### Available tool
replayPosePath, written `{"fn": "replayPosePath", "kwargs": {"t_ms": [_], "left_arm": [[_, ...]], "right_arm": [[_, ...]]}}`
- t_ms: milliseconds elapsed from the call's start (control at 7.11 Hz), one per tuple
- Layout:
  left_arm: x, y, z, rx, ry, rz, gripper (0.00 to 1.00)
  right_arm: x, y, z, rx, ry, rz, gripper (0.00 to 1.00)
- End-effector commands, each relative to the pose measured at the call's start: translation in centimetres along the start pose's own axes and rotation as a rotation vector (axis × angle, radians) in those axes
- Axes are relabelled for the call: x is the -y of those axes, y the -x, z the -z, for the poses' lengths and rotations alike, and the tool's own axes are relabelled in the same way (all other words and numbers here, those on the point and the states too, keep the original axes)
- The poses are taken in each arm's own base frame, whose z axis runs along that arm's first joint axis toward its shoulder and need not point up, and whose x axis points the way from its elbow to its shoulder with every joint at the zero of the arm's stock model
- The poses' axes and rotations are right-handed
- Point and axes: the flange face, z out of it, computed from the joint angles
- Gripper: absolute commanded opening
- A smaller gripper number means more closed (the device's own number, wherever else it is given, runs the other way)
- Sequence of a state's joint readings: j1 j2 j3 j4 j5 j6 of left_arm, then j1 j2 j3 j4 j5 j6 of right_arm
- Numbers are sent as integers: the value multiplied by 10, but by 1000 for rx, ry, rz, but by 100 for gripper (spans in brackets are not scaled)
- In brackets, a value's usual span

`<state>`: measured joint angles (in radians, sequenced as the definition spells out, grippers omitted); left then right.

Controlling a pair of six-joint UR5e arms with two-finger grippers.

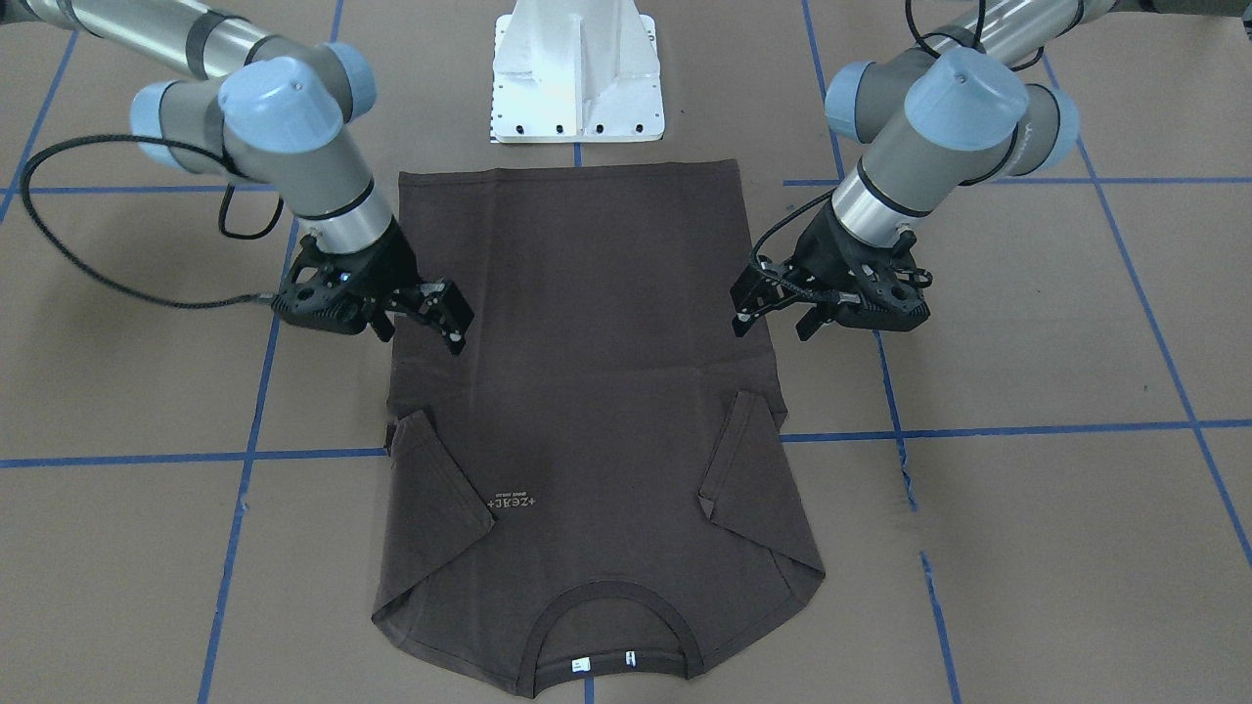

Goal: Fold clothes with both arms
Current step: 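Move the right gripper to its hem corner while the left slides down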

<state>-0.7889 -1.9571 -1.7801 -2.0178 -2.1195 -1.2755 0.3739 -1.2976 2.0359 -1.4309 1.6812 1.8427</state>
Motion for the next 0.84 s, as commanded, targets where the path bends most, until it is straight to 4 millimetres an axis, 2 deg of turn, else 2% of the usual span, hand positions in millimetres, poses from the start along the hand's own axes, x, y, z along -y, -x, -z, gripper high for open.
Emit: {"fn": "replayPosePath", "kwargs": {"t_ms": [0, 141, 281, 563, 704], "left_arm": [[-1, 1, -1, 0, 4, 5, 95], [-2, -3, 1, -6, 4, 6, 95], [-2, -3, 2, -7, 2, 31, 95], [-2, -9, 5, -17, -1, 37, 96], [-3, -10, 8, -22, -4, 47, 96]], "right_arm": [[-72, -49, -20, -55, -18, -73, 90], [-92, -66, -28, -81, -16, -78, 90], [-102, -80, -35, -93, -40, -102, 88], [-107, -102, -44, -129, -57, -98, 85], [-107, -102, -44, -129, -56, -97, 83]]}}
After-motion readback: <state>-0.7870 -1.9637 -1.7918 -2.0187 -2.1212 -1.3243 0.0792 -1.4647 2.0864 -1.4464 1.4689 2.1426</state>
